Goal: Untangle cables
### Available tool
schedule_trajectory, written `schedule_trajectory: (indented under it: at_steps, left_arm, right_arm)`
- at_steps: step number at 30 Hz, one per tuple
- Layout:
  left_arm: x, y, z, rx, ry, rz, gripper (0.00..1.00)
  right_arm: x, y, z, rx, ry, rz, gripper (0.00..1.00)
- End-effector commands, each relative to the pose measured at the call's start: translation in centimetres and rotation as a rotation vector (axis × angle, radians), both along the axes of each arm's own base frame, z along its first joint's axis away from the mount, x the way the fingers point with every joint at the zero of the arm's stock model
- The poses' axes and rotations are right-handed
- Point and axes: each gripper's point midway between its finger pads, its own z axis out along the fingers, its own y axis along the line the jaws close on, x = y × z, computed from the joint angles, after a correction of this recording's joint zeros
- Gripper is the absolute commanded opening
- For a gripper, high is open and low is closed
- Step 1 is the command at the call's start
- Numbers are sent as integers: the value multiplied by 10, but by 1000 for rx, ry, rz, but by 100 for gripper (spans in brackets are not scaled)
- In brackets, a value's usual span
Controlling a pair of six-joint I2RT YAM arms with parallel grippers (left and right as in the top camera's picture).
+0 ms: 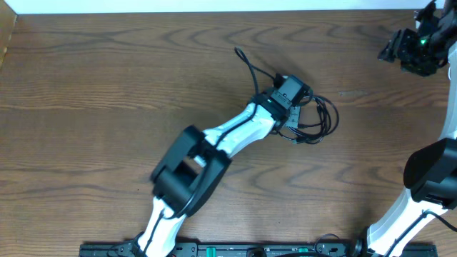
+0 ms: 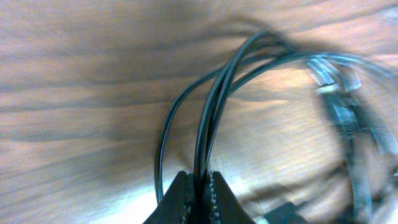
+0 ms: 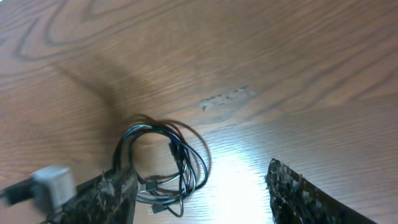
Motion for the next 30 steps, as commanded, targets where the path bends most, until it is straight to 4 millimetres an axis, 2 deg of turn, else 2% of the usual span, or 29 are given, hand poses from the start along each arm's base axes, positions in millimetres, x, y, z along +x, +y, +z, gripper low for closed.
schedule_trajectory:
  at_steps: [1, 3, 7, 14, 18, 21, 30]
  left_arm:
    - [8, 12, 108, -57, -193, -80, 7]
    - [1, 17, 142, -115, -217, -112, 7]
    - [-3, 32, 194, -228, -261, -120, 8]
    - [8, 72, 252, -334, -345, -3, 7]
    - [17, 97, 270, -404, -350, 115, 7]
    - [22, 112, 277, -447, -340, 172, 8]
    - [16, 112, 289, -628, -228, 95, 8]
  right_arm:
    - [3, 32, 3, 71, -36, 144, 63]
    - [4, 52, 9, 132, -75, 231, 63]
    - [3, 81, 23, 254, -146, 351, 65]
    - [-3, 110, 43, 402, -224, 473, 65]
    - [-7, 119, 42, 403, -217, 511, 65]
    - [-12, 136, 40, 401, -212, 575, 66]
    - [-19, 183, 23, 382, -188, 693, 66]
